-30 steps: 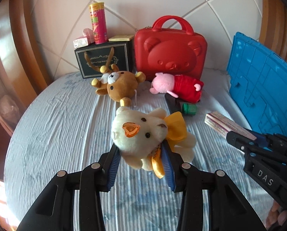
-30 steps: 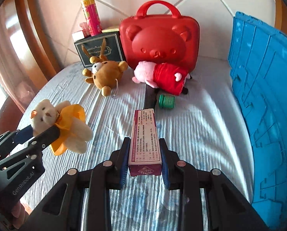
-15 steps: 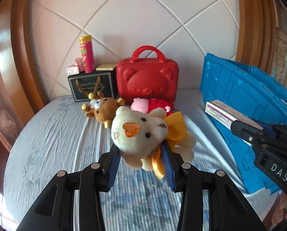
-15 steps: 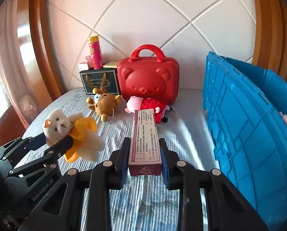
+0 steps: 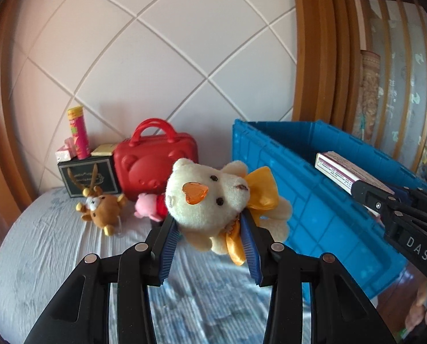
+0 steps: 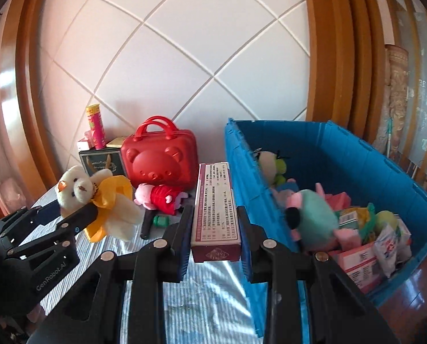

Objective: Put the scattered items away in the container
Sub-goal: 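Carry the cream bear in the left tool while the right tool carries the box to the bin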

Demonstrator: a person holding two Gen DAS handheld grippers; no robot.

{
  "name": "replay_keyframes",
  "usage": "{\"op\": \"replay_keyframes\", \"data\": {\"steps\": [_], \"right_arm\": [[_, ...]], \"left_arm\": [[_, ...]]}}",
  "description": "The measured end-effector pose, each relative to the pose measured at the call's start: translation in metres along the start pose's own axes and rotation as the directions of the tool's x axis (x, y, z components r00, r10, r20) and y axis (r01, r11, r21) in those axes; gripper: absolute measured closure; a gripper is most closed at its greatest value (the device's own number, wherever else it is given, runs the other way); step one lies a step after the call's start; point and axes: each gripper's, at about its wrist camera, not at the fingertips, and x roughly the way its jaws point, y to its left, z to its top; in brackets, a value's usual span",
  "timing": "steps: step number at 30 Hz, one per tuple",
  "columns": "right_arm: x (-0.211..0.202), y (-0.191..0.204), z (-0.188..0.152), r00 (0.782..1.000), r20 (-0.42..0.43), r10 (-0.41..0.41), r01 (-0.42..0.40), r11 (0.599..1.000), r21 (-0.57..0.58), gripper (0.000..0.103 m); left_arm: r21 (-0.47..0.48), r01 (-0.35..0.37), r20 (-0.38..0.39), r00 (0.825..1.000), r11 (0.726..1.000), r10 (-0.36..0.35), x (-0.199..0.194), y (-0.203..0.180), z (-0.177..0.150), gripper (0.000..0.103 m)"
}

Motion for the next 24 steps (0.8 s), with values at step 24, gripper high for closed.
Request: {"op": "replay_keyframes", "data": {"steps": [24], "right_arm": [[0.005,-0.234,-0.007,0.996,-0.016,-0.088,0.089,0.991,0.103,0.075]], "left_arm": [[0.124,0.080,-0.041,0.996,0.989,-0.076,0.041,-0.253,0.037,0.060]]}}
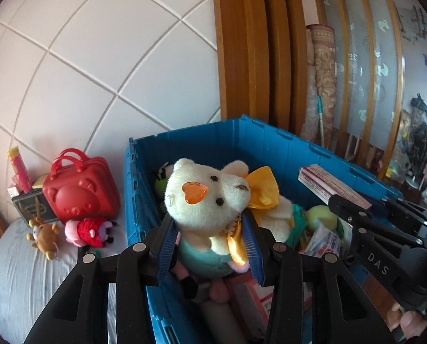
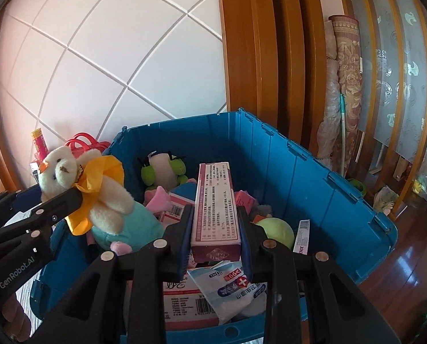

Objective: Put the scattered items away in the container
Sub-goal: 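Carry the cream bear in the left tool while the right tool carries the box to the bin, then open both tools to drop the cream bear and box into the bin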

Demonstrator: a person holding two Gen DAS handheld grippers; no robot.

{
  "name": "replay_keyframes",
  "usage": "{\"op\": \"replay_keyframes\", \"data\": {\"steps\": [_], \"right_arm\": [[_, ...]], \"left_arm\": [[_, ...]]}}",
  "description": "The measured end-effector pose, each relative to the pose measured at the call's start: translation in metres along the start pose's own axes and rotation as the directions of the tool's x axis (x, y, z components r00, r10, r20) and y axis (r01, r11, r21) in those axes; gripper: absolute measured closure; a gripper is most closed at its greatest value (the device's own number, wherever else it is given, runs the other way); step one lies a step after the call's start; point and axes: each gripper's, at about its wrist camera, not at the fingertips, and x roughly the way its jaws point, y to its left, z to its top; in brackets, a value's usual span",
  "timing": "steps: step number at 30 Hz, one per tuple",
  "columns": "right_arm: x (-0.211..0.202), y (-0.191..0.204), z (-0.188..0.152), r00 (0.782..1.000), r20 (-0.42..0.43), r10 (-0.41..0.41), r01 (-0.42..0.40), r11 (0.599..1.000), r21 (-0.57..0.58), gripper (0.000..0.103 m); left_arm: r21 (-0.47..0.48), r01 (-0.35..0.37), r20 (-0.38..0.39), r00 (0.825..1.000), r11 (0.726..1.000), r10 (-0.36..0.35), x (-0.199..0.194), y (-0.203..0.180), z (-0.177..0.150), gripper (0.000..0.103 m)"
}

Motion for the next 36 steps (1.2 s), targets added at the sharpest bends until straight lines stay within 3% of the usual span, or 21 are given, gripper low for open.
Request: {"op": "replay_keyframes", "data": {"steps": [5,7,13,16,18,20,22,27,36], "right_arm": [[0.002,-0.006,0.001,1.000,0.000,0.017,-0.017,1.000,-0.005,0.075],[0.003,-0.009,0.002,1.000,0.000,0.020,-0.020,1.000,-0.005,0.075],[0.005,-0.016,0.003,1.000,0.003,0.019,-0.019,1.000,-0.001,0.075],[0.005,-0.019,0.005,1.000,0.007,0.021,-0.021,1.000,0.007,0.073],[0.005,-0.020,0.006,1.000,0.010,0.020,-0.020,1.000,0.009,0.071],[0.005,-0.021,0.006,1.000,0.015,0.021,-0.021,1.000,0.016,0.062],[0.004,-0.023,0.007,1.000,0.020,0.020,-0.021,0.999,0.025,0.033],[0.002,-0.026,0.007,0.999,0.038,0.003,-0.005,0.999,0.042,0.000],[0.008,-0.007,0.007,0.999,0.034,0.032,-0.033,0.999,0.024,0.000]], "left_arm": [[-0.007,-0.017,-0.011,1.000,1.000,0.017,0.004,0.003,-0.001,0.059],[-0.011,-0.025,-0.011,1.000,1.000,0.025,0.004,0.003,-0.001,0.053],[-0.019,-0.043,-0.011,0.999,0.999,0.043,0.005,0.007,-0.002,0.049],[-0.020,-0.047,-0.004,0.999,0.999,0.047,0.003,0.008,-0.003,0.026],[-0.019,-0.050,0.009,0.999,0.999,0.050,0.000,0.008,-0.004,0.024],[-0.015,-0.050,0.012,0.999,0.999,0.050,-0.001,0.009,-0.004,0.022],[-0.013,-0.050,0.010,0.999,0.999,0.050,-0.001,0.009,-0.006,0.021],[-0.015,-0.057,0.003,0.998,0.998,0.057,-0.001,0.014,-0.011,0.017],[-0.074,-0.112,-0.011,0.994,0.991,0.111,-0.006,0.045,-0.024,0.010]]}}
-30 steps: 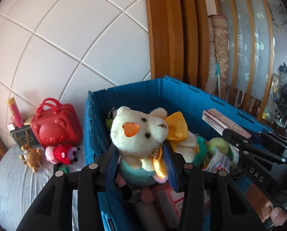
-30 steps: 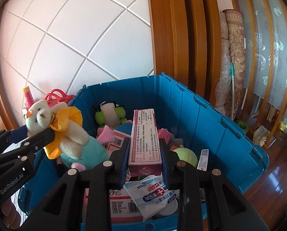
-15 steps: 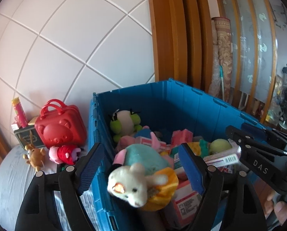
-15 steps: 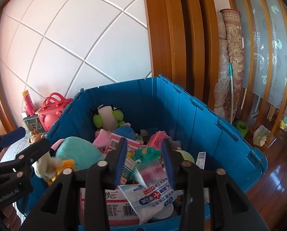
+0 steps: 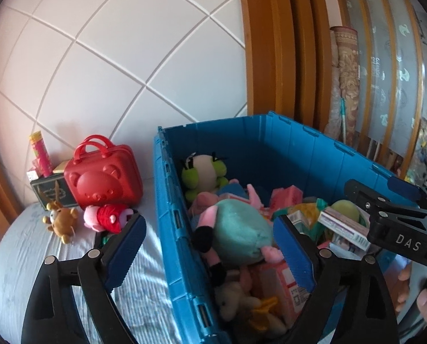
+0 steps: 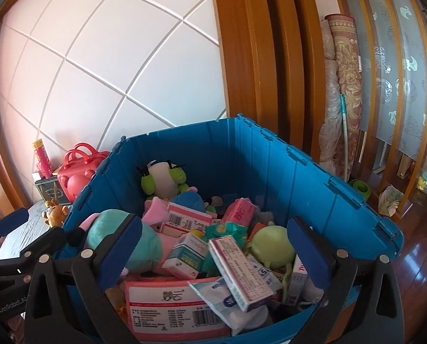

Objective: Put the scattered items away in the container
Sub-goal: 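Open both tools to drop the cream bear and box into the bin, then move both open tools back over the remaining items on the bed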

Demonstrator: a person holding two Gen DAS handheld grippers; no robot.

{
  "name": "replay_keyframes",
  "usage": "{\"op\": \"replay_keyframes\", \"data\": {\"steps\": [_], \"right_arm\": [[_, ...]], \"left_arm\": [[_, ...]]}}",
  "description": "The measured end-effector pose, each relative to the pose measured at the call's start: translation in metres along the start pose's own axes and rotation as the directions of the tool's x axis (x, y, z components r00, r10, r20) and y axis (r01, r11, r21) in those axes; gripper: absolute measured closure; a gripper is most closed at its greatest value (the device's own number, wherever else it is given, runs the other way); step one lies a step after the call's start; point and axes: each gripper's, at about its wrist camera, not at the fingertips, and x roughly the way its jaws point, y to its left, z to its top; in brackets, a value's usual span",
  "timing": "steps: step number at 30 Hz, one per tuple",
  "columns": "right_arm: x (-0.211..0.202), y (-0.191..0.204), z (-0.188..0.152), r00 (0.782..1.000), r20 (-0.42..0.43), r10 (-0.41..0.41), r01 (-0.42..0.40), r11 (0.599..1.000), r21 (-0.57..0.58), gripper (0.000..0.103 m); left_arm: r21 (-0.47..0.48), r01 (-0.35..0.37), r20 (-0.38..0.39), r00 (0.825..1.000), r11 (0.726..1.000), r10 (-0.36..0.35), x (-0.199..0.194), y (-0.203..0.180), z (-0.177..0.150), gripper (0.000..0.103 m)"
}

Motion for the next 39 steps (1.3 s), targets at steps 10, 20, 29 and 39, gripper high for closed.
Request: {"op": "replay_keyframes", "data": {"steps": [10,20,29,39], "right_arm": [[-0.008,0.063,0.001,0.990,0.037,0.135,-0.132,0.989,-0.066,0.000],[-0.017,0.194,-0.004,0.978,0.063,0.201,-0.188,0.968,-0.166,0.000],[0.002,0.341,-0.031,0.979,0.030,0.200,-0.194,0.970,-0.144,0.000],[0.094,0.420,-0.067,0.972,-0.204,0.119,-0.146,0.982,-0.120,0.000]], "left_arm": [[-0.123,-0.106,0.000,0.994,0.987,0.107,-0.012,0.077,-0.018,0.001],[-0.183,-0.165,-0.018,0.986,0.969,0.164,-0.021,0.209,-0.045,0.001],[-0.154,-0.243,-0.160,0.963,0.958,0.218,0.005,0.382,-0.098,0.001],[-0.201,-0.325,-0.313,0.915,0.924,0.254,0.061,0.511,-0.139,0.001]]}}
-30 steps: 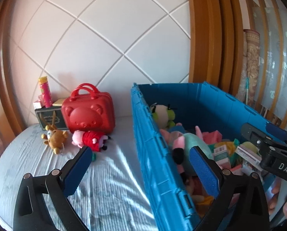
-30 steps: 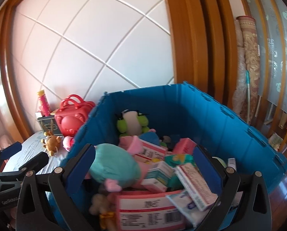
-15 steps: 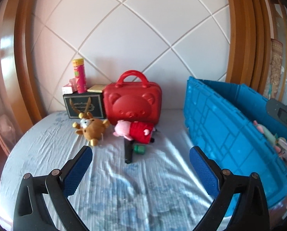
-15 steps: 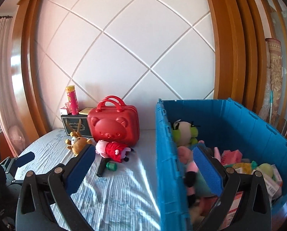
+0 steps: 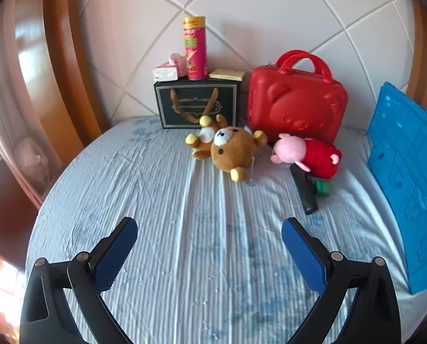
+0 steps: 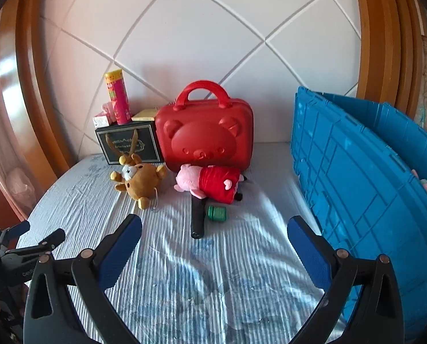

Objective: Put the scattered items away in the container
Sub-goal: 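Move both open tools back over the remaining items on the bed, then grasp the black rolled bag with the left tool while the right tool grasps the green jar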

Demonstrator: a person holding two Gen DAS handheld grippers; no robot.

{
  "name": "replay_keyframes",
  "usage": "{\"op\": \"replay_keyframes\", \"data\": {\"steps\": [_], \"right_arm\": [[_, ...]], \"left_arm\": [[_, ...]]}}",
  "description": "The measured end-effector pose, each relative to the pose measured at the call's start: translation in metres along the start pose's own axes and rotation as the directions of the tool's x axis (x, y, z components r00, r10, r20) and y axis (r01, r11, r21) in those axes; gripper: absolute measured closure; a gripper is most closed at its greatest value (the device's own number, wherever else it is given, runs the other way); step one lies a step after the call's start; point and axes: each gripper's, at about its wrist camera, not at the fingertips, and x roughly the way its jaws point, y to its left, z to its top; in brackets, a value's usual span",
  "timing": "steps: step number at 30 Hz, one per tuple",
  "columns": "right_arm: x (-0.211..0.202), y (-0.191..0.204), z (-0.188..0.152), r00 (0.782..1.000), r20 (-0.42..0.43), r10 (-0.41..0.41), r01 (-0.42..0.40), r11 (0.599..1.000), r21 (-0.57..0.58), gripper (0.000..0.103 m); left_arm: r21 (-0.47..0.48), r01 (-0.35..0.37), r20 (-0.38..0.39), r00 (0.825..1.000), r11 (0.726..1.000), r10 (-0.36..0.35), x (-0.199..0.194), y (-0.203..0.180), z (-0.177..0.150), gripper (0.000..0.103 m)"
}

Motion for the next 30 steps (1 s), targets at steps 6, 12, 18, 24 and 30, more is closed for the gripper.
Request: {"op": "replay_keyframes", "data": {"steps": [6,12,18,24,30], "right_arm": [[0.075,0.006,0.004,0.993,-0.116,-0.003,0.002,1.000,-0.012,0.000],[0.162,-0.009,0.000,0.965,-0.262,0.000,0.003,1.000,0.010,0.000],[0.233,-0.034,-0.006,0.935,-0.354,-0.025,0.033,0.999,0.017,0.015],[0.263,-0.064,-0.015,0.919,-0.392,-0.049,0.071,0.997,0.043,0.030],[0.270,-0.091,-0.020,0.914,-0.403,-0.048,0.088,0.993,0.080,0.030]], "left_arm": [[-0.002,-0.011,-0.064,0.998,1.000,0.010,0.057,0.006,0.015,0.001],[0.030,-0.002,-0.156,0.988,1.000,0.007,0.134,-0.018,0.028,0.004],[0.074,0.071,-0.246,0.968,0.995,-0.051,0.205,-0.076,0.034,0.012],[0.105,0.188,-0.287,0.946,0.976,-0.151,0.244,-0.156,0.034,0.012],[0.158,0.237,-0.342,0.924,0.959,-0.172,0.279,-0.210,0.020,0.020]]}}
